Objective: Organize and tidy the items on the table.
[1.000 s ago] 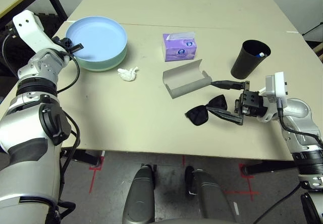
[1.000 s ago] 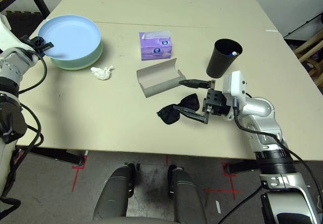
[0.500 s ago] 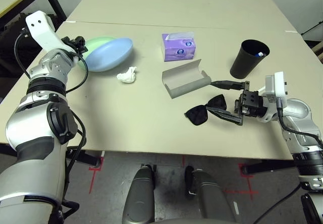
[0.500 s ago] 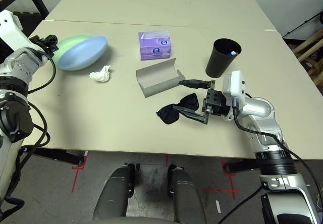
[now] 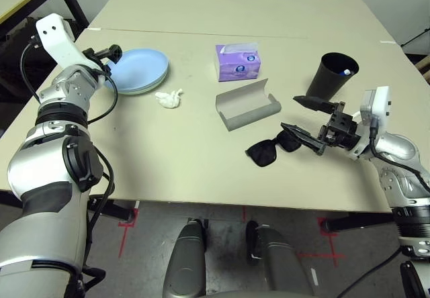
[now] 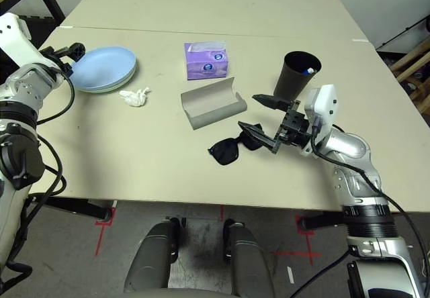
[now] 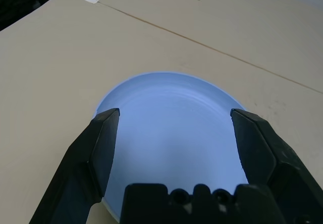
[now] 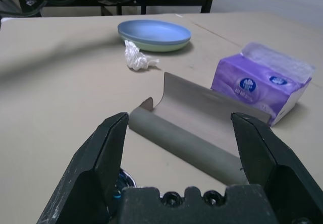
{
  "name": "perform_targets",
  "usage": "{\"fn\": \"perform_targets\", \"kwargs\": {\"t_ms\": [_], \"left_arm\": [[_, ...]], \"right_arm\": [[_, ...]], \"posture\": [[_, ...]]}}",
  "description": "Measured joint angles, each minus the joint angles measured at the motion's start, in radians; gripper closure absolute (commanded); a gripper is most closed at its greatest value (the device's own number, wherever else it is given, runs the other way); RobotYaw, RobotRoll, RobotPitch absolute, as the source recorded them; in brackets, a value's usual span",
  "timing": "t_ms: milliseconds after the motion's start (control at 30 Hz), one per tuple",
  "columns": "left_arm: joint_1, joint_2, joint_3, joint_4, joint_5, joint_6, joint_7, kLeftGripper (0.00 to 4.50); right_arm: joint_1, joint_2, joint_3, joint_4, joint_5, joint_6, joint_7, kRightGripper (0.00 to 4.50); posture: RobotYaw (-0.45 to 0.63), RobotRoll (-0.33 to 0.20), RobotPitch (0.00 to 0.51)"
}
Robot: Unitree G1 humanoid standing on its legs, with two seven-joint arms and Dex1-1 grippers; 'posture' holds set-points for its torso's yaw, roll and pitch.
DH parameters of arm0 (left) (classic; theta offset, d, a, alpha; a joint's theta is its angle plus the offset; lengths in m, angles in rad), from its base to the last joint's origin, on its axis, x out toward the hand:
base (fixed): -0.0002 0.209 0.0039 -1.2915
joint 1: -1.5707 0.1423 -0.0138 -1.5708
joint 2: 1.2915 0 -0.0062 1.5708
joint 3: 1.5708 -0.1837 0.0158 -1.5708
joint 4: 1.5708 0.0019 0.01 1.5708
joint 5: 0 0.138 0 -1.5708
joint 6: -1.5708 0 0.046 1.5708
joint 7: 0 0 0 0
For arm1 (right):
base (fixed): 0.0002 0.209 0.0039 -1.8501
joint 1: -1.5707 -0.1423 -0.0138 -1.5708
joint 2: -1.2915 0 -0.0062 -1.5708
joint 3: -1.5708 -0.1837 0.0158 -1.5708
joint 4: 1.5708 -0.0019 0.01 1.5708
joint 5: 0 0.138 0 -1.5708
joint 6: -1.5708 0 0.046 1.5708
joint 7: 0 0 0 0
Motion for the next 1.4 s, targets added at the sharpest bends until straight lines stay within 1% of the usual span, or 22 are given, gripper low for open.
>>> {"fn": "perform_targets", "kwargs": {"t_ms": [133, 300, 400, 567, 733, 833, 933, 1133, 1300, 1400], "left_arm": [[0.0, -0.002, -0.018, -0.003, 0.009, -0.001, -0.022, 0.02], [0.008, -0.009, -0.048, -0.025, 0.021, -0.001, -0.106, 0.02], [0.031, -0.011, -0.069, -0.057, 0.026, 0.001, -0.152, 0.02], [0.116, -0.028, -0.094, -0.163, 0.025, 0.031, -0.234, 0.02], [0.284, -0.023, -0.152, -0.402, 0.016, 0.101, -0.408, 0.02], [0.338, -0.003, -0.161, -0.487, 0.005, 0.166, -0.472, 0.02], [0.35, 0.024, -0.162, -0.548, -0.005, 0.206, -0.514, 0.02], [0.362, 0.034, -0.164, -0.591, -0.013, 0.247, -0.551, 0.02], [0.372, 0.034, -0.176, -0.599, -0.015, 0.249, -0.585, 0.02], [0.395, 0.034, -0.195, -0.613, -0.01, 0.219, -0.602, 0.02]], "right_arm": [[0.009, 0.0, 0.0, -0.017, 0.003, 0.01, -0.017, 0.0], [0.024, -0.001, -0.002, -0.023, 0.003, 0.018, -0.052, 0.0], [0.026, 0.0, -0.008, -0.024, 0.002, 0.018, -0.076, 0.0], [0.045, 0.016, -0.014, -0.031, -0.007, 0.014, -0.115, 0.0], [0.061, 0.019, -0.016, -0.044, -0.004, 0.013, -0.118, 0.0], [0.061, 0.017, -0.016, -0.045, 0.008, 0.027, -0.1, 0.0], [0.061, 0.008, -0.016, -0.045, 0.025, 0.051, -0.079, 0.0], [0.057, -0.003, -0.016, -0.045, 0.047, 0.095, -0.053, 0.0], [0.049, -0.003, -0.016, -0.045, 0.047, 0.105, -0.052, 0.0], [0.042, -0.003, -0.016, -0.044, 0.045, 0.104, -0.052, 0.0]], "posture": [[0.1, 0.0, 0.181], [0.1, 0.0, 0.18], [0.1, 0.0, 0.179], [0.11, 0.0, 0.17], [0.12, 0.0, 0.167], [0.12, 0.0, 0.168], [0.12, 0.0, 0.167], [0.12, 0.0, 0.167], [0.12, 0.0, 0.165], [0.12, 0.0, 0.165]]}}
